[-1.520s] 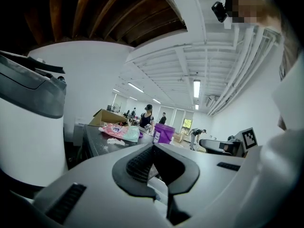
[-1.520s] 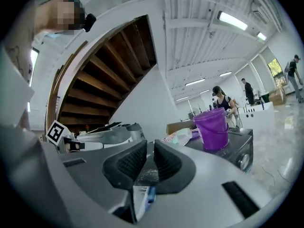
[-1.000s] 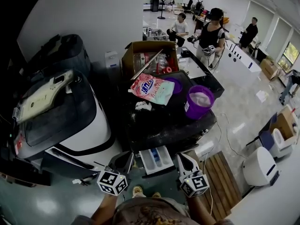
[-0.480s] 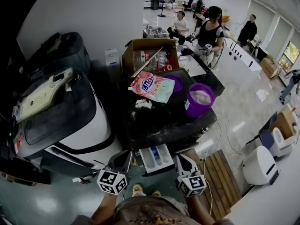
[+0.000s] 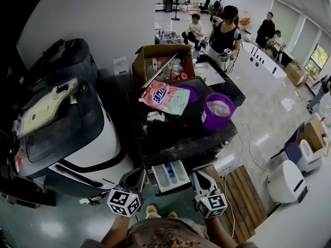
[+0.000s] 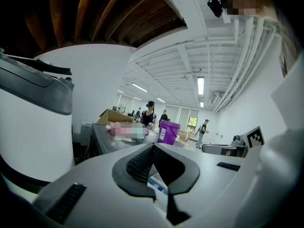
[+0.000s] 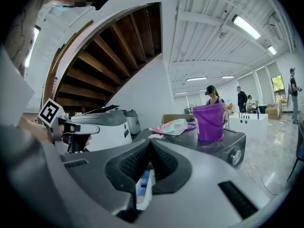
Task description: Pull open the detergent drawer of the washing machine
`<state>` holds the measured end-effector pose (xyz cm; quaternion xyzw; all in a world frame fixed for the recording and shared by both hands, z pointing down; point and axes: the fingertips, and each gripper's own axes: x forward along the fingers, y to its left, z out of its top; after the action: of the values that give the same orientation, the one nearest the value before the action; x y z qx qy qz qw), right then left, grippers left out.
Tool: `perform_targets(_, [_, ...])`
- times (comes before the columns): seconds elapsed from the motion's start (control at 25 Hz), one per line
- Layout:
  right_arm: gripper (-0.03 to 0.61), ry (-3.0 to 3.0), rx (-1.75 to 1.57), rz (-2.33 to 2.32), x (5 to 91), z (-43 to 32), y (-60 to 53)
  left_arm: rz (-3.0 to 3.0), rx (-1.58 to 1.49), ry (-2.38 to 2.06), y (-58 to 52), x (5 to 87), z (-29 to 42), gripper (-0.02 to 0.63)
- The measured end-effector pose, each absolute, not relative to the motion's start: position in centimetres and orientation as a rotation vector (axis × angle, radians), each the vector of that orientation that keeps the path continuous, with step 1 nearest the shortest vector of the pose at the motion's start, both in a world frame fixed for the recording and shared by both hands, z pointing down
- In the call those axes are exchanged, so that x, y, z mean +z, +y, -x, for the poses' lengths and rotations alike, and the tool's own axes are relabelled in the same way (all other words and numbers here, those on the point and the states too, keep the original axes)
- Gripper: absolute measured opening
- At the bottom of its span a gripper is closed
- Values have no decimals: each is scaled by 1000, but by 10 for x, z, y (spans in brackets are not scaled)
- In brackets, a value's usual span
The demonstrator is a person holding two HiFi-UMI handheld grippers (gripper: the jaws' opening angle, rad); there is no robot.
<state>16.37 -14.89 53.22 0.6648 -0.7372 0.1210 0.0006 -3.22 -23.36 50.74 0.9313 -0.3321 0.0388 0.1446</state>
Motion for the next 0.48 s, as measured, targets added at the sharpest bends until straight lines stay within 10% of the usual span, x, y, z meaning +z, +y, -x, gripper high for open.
perform_targets(0.48, [-2,-2344,406,-2098,533,-164,-144,-2659,104,-947,-229,507,32,20])
